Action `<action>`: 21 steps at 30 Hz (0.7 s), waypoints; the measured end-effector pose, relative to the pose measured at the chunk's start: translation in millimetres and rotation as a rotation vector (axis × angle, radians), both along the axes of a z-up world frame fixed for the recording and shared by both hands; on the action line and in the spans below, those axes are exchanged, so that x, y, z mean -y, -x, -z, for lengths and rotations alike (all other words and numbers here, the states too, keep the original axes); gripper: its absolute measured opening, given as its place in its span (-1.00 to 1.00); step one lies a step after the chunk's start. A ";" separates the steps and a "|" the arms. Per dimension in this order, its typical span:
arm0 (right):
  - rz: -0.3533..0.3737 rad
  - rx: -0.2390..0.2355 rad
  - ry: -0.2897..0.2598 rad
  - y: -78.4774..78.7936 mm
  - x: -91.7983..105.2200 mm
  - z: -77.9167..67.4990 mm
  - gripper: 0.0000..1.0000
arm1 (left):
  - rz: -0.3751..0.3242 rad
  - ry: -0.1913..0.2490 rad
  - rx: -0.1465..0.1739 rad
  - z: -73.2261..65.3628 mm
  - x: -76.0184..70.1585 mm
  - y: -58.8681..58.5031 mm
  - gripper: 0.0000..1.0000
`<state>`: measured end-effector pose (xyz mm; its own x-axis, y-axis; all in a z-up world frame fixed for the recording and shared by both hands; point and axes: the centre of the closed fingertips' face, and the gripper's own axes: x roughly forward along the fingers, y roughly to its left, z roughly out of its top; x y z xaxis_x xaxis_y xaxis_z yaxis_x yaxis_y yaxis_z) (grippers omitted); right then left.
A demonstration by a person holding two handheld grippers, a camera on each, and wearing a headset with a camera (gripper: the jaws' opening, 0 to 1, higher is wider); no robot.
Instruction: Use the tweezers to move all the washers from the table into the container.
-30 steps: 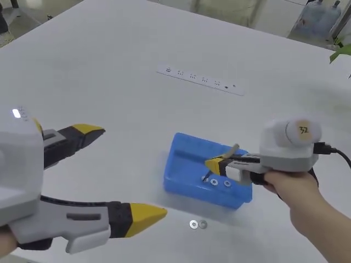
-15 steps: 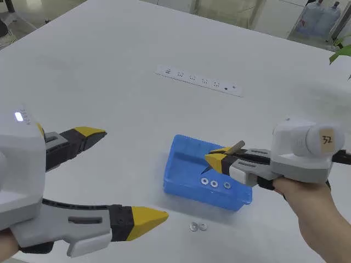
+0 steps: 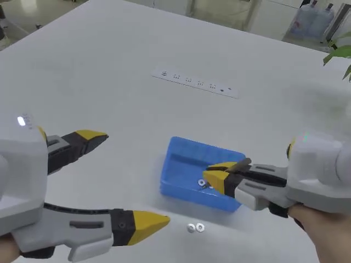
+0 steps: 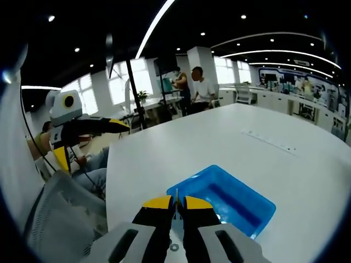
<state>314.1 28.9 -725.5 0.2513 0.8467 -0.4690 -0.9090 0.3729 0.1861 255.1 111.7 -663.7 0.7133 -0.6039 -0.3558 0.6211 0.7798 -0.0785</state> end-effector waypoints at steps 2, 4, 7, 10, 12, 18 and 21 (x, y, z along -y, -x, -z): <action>0.002 -0.022 0.011 2.9 3.0 7.8 -0.94 | 0.003 -0.002 0.000 0.3 0.4 0.5 0.86; 0.006 -0.045 0.018 5.7 4.7 14.8 -0.94 | 0.004 -0.002 0.000 0.2 0.7 0.8 0.86; 0.003 -0.072 0.038 10.3 6.2 25.2 -0.93 | 0.003 -0.001 -0.001 0.1 0.1 1.0 0.86; -0.003 -0.088 0.064 14.2 8.2 35.0 -0.93 | 0.001 -0.002 -0.001 0.1 -0.7 0.9 0.86; -0.009 -0.108 0.084 16.6 10.6 42.7 -0.93 | 0.000 0.000 0.001 -0.2 -0.8 1.0 0.86; -0.021 -0.131 0.119 22.3 14.1 53.8 -0.93 | 0.000 -0.002 -0.002 0.9 -0.7 1.9 0.86; -0.025 -0.129 0.129 22.6 14.8 55.9 -0.93 | -0.003 -0.002 -0.003 1.5 -1.1 1.9 0.86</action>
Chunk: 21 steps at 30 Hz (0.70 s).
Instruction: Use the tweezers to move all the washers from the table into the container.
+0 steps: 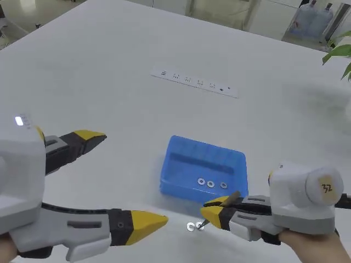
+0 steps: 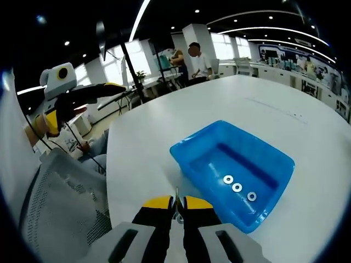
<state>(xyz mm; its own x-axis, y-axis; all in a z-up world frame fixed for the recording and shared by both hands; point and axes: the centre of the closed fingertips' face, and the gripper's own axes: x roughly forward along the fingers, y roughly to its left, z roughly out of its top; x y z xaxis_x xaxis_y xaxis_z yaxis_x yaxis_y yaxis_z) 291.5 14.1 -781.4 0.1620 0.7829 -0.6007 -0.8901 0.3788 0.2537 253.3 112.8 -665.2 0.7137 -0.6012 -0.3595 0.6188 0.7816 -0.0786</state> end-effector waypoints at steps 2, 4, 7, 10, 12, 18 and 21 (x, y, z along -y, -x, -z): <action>-0.003 0.002 0.004 0.3 -0.2 0.3 -0.92 | 0.001 0.000 0.000 0.0 0.2 0.1 0.86; -0.005 0.004 0.005 0.0 -0.8 0.4 -0.92 | 0.002 0.000 0.000 0.0 0.4 0.3 0.86; -0.020 0.013 0.025 1.0 -1.6 3.1 -0.92 | 0.003 -0.001 0.000 -0.1 0.6 0.2 0.86; -0.037 0.028 0.037 2.7 -2.3 4.2 -0.92 | 0.002 0.000 0.001 -0.6 0.3 0.0 0.86; -0.052 0.032 0.044 4.9 -3.2 4.8 -0.92 | 0.002 0.000 0.000 -0.5 0.2 0.1 0.86; -0.143 0.105 0.091 11.6 -5.5 6.0 -0.94 | 0.004 -0.002 -0.002 0.4 0.6 0.6 0.85; -0.172 0.130 0.104 14.0 -6.1 6.0 -0.94 | 0.006 -0.002 -0.002 0.7 0.9 0.8 0.85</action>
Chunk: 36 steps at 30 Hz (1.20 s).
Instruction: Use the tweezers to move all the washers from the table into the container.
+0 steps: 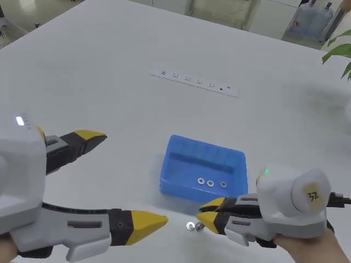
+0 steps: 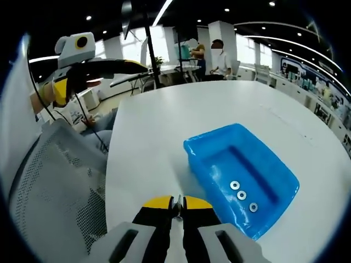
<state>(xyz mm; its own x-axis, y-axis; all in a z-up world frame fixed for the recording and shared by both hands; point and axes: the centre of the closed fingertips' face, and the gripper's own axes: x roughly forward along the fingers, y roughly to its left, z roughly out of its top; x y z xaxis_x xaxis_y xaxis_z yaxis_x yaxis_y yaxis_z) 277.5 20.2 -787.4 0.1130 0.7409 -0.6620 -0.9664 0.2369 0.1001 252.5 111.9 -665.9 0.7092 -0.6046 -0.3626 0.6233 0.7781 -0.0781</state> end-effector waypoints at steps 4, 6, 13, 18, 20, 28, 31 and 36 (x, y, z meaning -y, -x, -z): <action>0.000 0.003 0.008 -1.1 1.8 -0.2 -0.95 | -0.001 -0.001 0.001 -0.5 -0.8 -0.1 0.85; 0.001 0.001 0.007 -1.8 2.8 -3.1 -0.95 | -0.003 -0.001 0.002 -0.7 -1.8 0.0 0.85; -0.010 0.033 -0.014 -9.9 3.8 -26.5 -0.95 | -0.002 -0.002 0.000 0.3 -1.9 0.6 0.85; -0.020 0.067 -0.027 -20.4 2.0 -42.3 -0.94 | 0.001 0.002 0.002 -0.4 -0.2 0.3 0.84; -0.022 0.073 -0.031 -23.3 0.9 -45.8 -0.94 | 0.001 0.003 0.003 -0.7 0.2 0.1 0.84; -0.028 0.084 -0.067 -34.2 -7.5 -59.3 -0.95 | -0.004 0.004 0.002 -0.7 -1.7 0.7 0.84; -0.027 0.099 -0.070 -42.0 -12.5 -62.3 -0.95 | 0.002 -0.001 0.000 0.2 -0.5 1.7 0.84; -0.016 0.095 -0.099 -53.8 -22.2 -65.6 -0.95 | 0.003 0.004 0.003 -1.3 0.3 1.4 0.84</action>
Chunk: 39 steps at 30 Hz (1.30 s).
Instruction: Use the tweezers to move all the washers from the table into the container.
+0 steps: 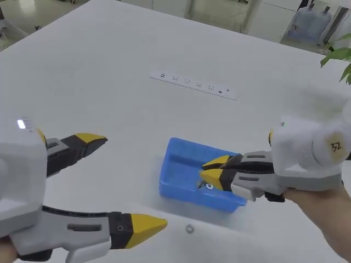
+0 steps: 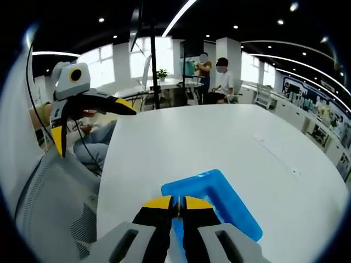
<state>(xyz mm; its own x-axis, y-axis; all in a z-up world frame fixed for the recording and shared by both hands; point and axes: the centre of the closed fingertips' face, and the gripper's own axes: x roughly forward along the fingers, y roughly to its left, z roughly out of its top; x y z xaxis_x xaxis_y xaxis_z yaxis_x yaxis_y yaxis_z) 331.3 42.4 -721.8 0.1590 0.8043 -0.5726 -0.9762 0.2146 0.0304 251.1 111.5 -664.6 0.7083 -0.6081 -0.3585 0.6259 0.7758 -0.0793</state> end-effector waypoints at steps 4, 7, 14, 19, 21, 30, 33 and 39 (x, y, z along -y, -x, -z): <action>0.025 -0.020 -0.019 -11.6 -6.2 2.7 -0.95 | 0.000 -0.001 0.000 0.1 -0.5 -0.4 0.84; 0.054 -0.049 -0.024 -19.4 -7.5 7.6 -0.95 | -0.001 -0.003 -0.001 0.3 -1.3 -0.2 0.84; 0.104 -0.093 0.021 -34.8 -7.3 27.0 -0.95 | -0.011 -0.005 -0.006 2.9 -4.8 0.5 0.84; 0.102 -0.111 0.061 -38.1 -12.6 43.2 -0.94 | -0.016 -0.005 -0.007 3.5 -6.8 0.6 0.84; 0.098 -0.114 0.068 -38.2 -14.9 46.5 -0.94 | -0.019 -0.004 -0.007 2.9 -7.6 0.6 0.84; 0.093 -0.128 0.097 -39.3 -12.3 56.6 -0.94 | -0.029 -0.006 -0.012 4.9 -11.0 0.8 0.84; 0.099 -0.129 0.096 -41.3 -10.5 57.3 -0.94 | -0.027 -0.007 -0.012 5.3 -9.9 0.6 0.84; 0.108 -0.110 0.076 -41.2 -9.4 47.5 -0.94 | -0.027 -0.005 -0.009 4.1 -9.5 -0.8 0.84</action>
